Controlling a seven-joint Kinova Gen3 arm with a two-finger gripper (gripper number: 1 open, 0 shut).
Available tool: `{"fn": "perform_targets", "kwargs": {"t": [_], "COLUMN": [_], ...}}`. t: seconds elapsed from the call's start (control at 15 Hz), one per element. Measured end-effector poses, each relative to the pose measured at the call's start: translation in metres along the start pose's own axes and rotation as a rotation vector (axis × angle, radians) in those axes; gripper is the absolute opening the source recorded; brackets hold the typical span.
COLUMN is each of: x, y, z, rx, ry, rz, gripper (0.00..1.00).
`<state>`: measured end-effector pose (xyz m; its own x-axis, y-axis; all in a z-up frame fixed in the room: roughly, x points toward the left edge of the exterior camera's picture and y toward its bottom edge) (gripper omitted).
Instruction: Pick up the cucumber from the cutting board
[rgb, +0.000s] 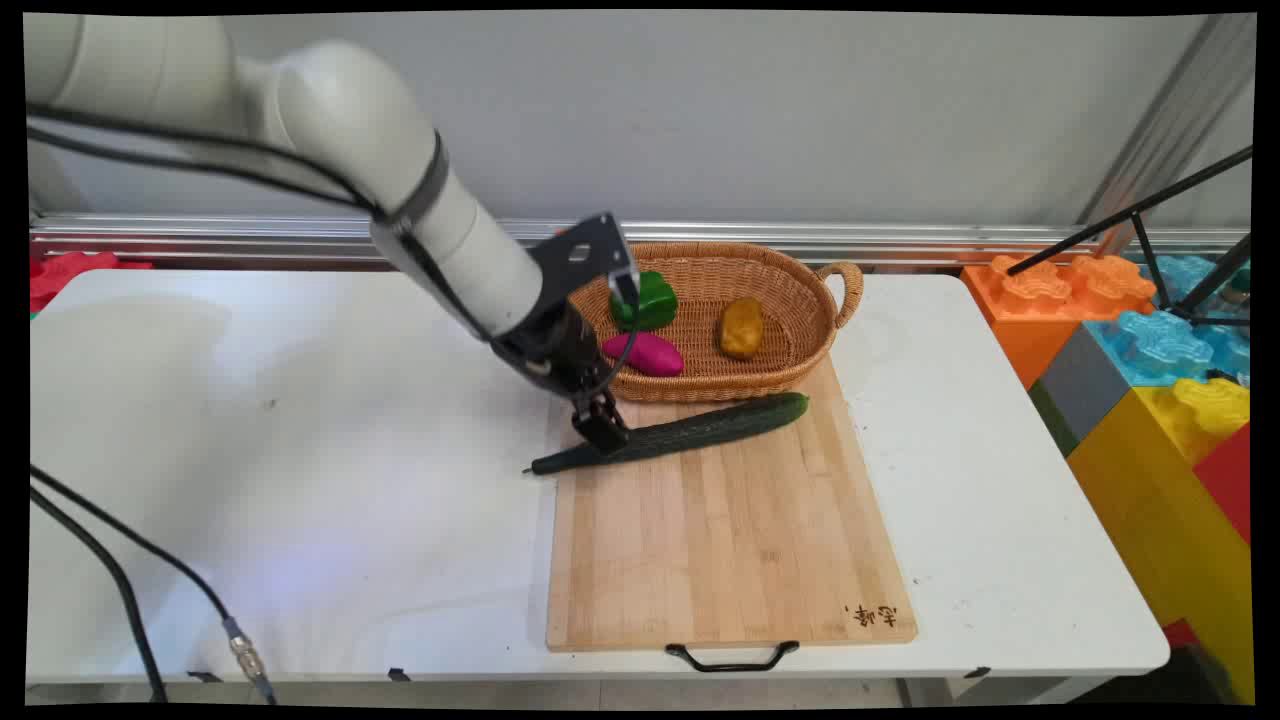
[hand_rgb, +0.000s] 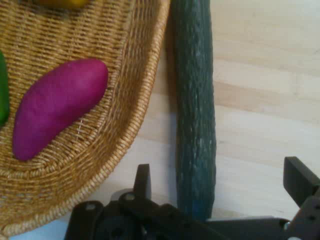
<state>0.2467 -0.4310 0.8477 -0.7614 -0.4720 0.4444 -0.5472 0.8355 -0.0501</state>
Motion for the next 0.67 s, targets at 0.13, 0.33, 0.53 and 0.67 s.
{"fn": "perform_targets", "kwargs": {"t": [0.13, 0.33, 0.53, 0.67], "x": [-0.009, -0.018, -0.024, -0.027], "y": [0.003, 0.006, 0.007, 0.008], "z": [0.015, 0.033, 0.047, 0.053], "rx": [0.008, 0.021, 0.037, 0.043], "ry": [-0.009, -0.015, -0.017, -0.017], "rz": [0.006, 0.012, 0.018, 0.02], "gripper": [1.0, 1.0, 1.0, 1.0]}}
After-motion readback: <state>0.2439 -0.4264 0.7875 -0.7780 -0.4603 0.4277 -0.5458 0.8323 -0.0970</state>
